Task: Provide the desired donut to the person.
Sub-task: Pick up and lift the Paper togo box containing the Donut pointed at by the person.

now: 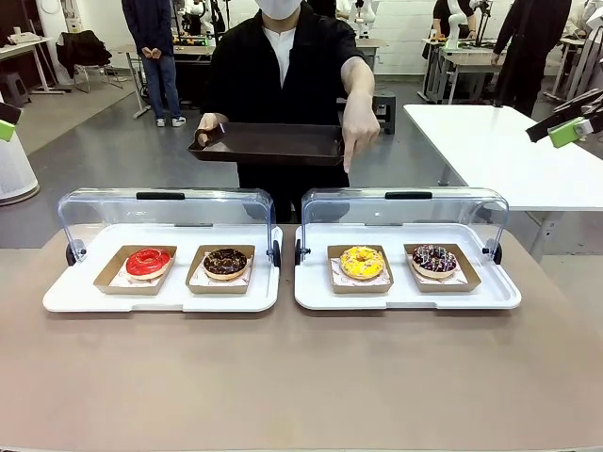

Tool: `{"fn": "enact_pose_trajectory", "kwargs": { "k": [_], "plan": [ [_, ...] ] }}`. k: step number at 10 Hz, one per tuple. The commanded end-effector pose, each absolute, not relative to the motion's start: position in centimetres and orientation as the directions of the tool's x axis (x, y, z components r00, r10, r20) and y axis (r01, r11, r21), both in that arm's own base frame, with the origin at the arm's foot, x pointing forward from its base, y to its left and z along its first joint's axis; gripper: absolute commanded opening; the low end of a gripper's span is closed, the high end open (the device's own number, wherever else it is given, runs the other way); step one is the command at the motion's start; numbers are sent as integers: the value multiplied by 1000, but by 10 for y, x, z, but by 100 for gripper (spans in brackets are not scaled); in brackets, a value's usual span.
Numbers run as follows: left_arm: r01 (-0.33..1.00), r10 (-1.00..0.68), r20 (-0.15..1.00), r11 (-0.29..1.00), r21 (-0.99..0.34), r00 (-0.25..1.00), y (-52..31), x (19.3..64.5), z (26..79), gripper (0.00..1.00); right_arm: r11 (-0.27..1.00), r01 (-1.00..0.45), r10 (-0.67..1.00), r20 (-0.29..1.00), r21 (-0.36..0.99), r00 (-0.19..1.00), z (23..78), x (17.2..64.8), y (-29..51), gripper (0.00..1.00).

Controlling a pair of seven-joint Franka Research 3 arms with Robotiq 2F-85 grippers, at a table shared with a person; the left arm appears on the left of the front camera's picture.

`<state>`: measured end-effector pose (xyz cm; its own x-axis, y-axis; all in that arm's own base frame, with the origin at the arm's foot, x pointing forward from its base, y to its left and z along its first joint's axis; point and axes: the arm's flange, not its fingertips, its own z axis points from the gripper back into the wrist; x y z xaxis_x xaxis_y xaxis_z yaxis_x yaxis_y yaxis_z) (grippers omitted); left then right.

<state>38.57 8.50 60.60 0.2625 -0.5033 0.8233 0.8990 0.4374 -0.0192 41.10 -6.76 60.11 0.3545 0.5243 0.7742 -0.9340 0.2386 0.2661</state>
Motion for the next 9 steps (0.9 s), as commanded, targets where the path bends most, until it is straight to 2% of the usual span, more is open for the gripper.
{"fn": "enact_pose_trajectory", "kwargs": {
  "k": [1, 9],
  "plan": [
    [899, -491, 831, 437, -22, 259, 83, 386, 607, 100, 235, -935, 524, 775, 266, 352, 601, 411, -67, 100],
    [899, -491, 831, 437, -22, 259, 83, 386, 607, 100, 235, -935, 524, 775, 266, 352, 601, 411, -67, 100]
  ]
}}
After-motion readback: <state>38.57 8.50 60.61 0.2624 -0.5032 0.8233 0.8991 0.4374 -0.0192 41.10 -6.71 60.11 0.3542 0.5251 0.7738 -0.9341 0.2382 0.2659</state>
